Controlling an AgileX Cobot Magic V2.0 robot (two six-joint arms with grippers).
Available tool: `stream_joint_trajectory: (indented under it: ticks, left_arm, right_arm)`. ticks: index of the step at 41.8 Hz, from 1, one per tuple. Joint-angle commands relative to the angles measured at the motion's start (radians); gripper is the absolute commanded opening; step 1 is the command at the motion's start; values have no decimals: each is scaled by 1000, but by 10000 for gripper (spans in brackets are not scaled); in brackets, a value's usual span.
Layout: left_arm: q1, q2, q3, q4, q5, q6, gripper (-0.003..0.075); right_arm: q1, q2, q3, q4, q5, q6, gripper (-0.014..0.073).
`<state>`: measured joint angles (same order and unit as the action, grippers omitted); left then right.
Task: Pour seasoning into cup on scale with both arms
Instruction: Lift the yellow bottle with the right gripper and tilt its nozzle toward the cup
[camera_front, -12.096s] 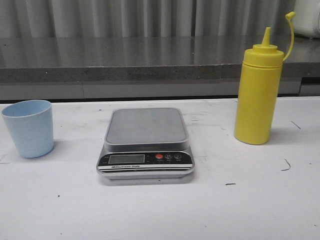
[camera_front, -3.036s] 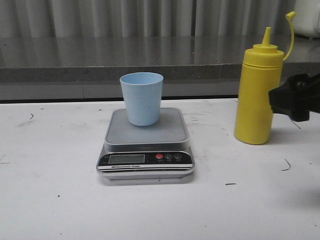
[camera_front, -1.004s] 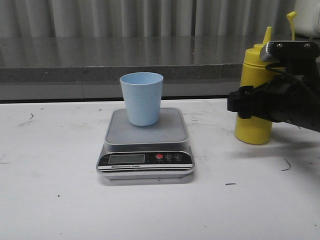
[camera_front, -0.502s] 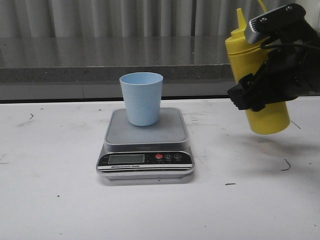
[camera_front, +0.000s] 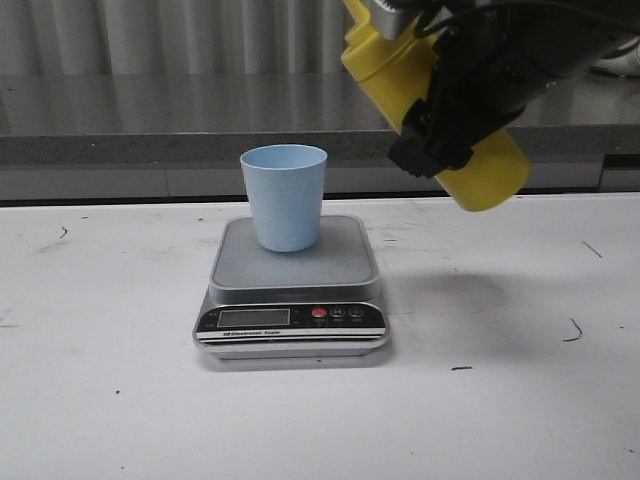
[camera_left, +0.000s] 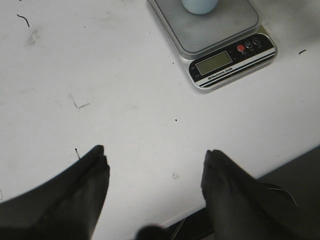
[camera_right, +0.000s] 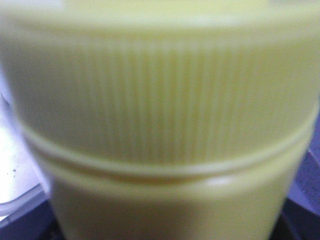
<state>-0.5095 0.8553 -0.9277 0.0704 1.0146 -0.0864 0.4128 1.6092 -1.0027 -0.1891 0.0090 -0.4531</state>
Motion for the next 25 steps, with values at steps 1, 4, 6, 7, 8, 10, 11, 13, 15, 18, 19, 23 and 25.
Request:
stream_joint_trajectory:
  ticks: [1,4,6,7,8,10,11,13,15,18,19,23,25]
  left_arm:
    - [-6,-1,-24,4,-56,-4,407]
    - [-6,-1,-24,4,-56,-4,407]
    - [-6,-1,-24,4,-56,-4,407]
    - [-6,-1,-24,4,-56,-4,407]
    - [-6,-1,-24,4,-56,-4,407]
    - [-6,-1,-24,4,-56,-4,407]
    - [-6,-1,-24,4,-56,-4,407]
    - [-6,-1,-24,4,-56,-4,407]
    - [-6,-1,-24,4,-56,-4,407]
    - [-6,-1,-24,4,-56,-4,407]
    - [-6,-1,-24,4,-56,-4,407]
    - [-6,-1,-24,4,-56,-4,407]
    - [-6,-1,-24,4,-56,-4,407]
  right_arm:
    - [10,-54,-92,-34,-14,-68,357]
    - [19,-54,-133,-66,24,-79,357]
    - [25,-54,-162,-93,56,-81,357]
    - [30,-53,-174,-113,69,-81,357]
    - [33,-52,-186,-127,79,-81,357]
    - [41,-45,-216,-161,110,-81,357]
    - [45,-43,-231,-176,124,-81,357]
    - [54,-30,-263,-217,160,-81,357]
    - [65,-16,-295,-253,192,-81,357]
    - [78,11,-344,-307,252,-79,357]
    - [80,24,-359,-323,274,-79,357]
    - [80,56,-416,-365,336,-79,357]
    - [80,68,-435,-392,363,-79,357]
